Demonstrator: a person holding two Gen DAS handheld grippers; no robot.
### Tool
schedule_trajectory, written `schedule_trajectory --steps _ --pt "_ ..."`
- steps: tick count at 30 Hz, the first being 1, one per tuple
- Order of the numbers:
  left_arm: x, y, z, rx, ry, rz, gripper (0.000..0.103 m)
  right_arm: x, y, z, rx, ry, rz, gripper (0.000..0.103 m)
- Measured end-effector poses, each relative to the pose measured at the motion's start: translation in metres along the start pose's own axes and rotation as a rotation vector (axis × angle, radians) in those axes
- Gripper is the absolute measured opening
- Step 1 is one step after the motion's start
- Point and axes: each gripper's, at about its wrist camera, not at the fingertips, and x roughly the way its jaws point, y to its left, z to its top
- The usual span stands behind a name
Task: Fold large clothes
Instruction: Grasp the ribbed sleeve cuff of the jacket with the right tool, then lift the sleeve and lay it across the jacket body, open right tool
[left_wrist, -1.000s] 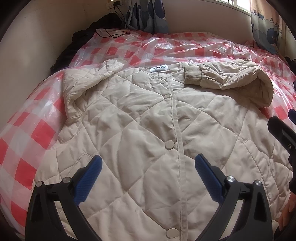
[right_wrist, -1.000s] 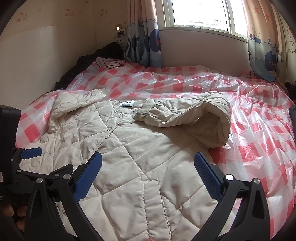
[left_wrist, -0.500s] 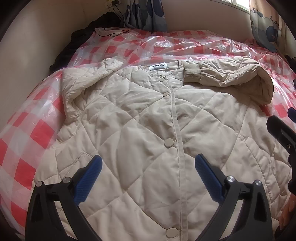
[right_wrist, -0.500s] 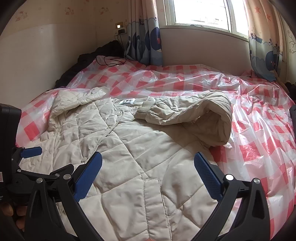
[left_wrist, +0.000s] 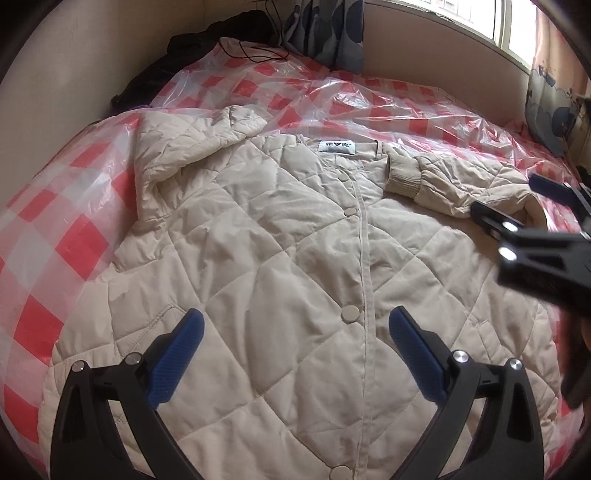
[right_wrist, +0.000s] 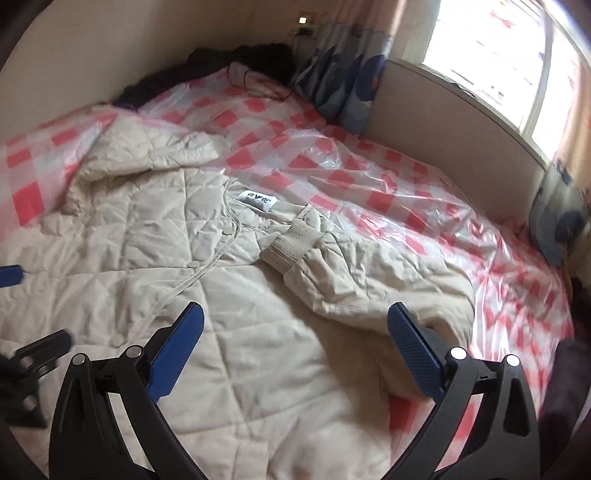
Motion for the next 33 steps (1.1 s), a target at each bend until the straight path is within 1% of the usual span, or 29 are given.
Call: schedule_trajectory --steps 1,3,4,8,9,10,11,12,13,15,16,20,22,25,29,31,33 --pt "0.0 0.0 0.001 0.005 0.002 0.005 0.096 0.021 0.006 0.01 -0.042 0.031 -0.012 0.096" --pt "0.0 0.001 0.002 0.002 0.006 0.005 0.096 0.066 0.013 0.022 -0.099 0.11 0.0 0.096" --pt "0.0 0.002 0.002 -0.002 0.009 -0.002 0.096 0.086 0.014 0.024 -0.113 0.139 -0.024 0.096" --pt "0.001 0.001 0.001 -0.007 0.032 -0.031 0.096 0.15 0.007 0.022 -0.127 0.245 -0.095 0.096" --pt "0.001 0.0 0.001 -0.005 0.038 -0.037 0.096 0.162 0.004 0.019 -0.13 0.271 -0.097 0.096" --pt "0.002 -0.001 0.001 -0.004 0.043 -0.043 0.096 0.171 0.001 0.015 -0.127 0.288 -0.076 0.085" --pt "0.002 -0.001 0.0 -0.004 0.045 -0.047 0.096 0.177 -0.006 0.013 -0.096 0.299 -0.031 0.077" --pt "0.002 -0.001 0.0 -0.005 0.047 -0.048 0.096 0.182 -0.015 0.011 -0.042 0.317 -0.005 0.06" --pt "0.002 -0.001 -0.001 -0.004 0.048 -0.05 0.096 0.184 -0.024 0.011 0.005 0.323 0.016 0.047" --pt "0.003 -0.002 -0.001 -0.001 0.05 -0.05 0.096 0.177 -0.038 0.013 0.061 0.298 0.021 0.034" --pt "0.003 -0.003 -0.001 -0.002 0.052 -0.048 0.096 0.17 -0.047 0.015 0.096 0.278 0.034 0.031" --pt "0.003 -0.004 -0.001 -0.004 0.056 -0.057 0.096 0.127 -0.094 0.024 0.243 0.154 0.056 0.029" --pt "0.004 -0.005 -0.001 -0.001 0.056 -0.053 0.096 0.1 -0.126 0.027 0.324 0.087 0.064 0.029" --pt "0.005 -0.006 -0.002 0.0 0.059 -0.05 0.096 0.054 -0.179 0.022 0.431 -0.004 0.041 0.029" --pt "0.008 -0.009 -0.003 0.003 0.068 -0.053 0.096 0.006 -0.255 0.002 0.59 -0.103 -0.005 0.029" --pt "0.009 -0.012 -0.003 0.009 0.068 -0.049 0.096 -0.011 -0.292 -0.018 0.685 -0.135 -0.024 0.029" --pt "0.011 -0.013 -0.003 0.013 0.068 -0.047 0.096 -0.023 -0.325 -0.047 0.8 -0.152 -0.033 0.029"
